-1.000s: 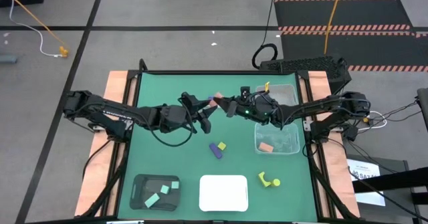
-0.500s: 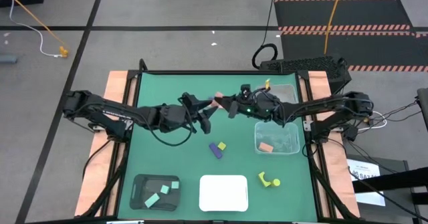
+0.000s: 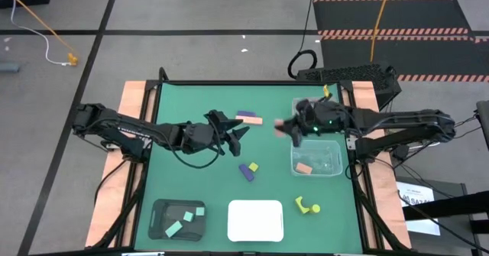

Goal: Sort & place blocks by color
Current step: Put the top light orange block into the transparent bin, then put the light orange block into the transparent bin

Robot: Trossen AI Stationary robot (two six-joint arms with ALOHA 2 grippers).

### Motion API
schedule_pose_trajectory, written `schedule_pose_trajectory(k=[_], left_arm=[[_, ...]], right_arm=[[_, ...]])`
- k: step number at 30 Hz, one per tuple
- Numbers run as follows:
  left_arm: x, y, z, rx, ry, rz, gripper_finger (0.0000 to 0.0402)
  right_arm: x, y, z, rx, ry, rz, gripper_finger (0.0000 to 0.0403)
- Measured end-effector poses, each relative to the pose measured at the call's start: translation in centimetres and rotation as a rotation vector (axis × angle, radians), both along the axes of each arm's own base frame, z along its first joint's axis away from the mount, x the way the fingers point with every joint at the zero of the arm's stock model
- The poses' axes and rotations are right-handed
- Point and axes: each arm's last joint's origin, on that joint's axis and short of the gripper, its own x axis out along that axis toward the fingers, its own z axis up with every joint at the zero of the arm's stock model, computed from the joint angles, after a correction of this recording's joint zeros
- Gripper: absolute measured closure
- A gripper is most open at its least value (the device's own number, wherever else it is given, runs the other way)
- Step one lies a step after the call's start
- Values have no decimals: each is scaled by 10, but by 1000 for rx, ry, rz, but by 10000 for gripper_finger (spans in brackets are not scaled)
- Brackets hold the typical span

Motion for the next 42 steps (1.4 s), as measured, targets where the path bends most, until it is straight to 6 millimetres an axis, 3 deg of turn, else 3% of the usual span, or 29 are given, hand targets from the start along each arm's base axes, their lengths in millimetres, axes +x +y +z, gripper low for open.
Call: schedule_pose_trajectory(k=[6, 12, 25, 35, 42], left_arm=[[0, 0, -1, -9, 2, -8, 237], [-1, 2, -4, -50, 24, 11, 253], [-6, 1, -16, -152, 112, 4, 261], [-6, 1, -18, -162, 136, -20, 265], [-7, 1, -19, -160, 146, -19, 265]], right_arm=[[-28, 21, -23, 204, 339, 141, 364], [-44, 39, -39, 269, 588, 159, 364], [-43, 44, -70, 168, 911, 51, 363], [-40, 44, -73, 162, 935, 41, 223], [-40, 44, -68, 177, 867, 52, 186]])
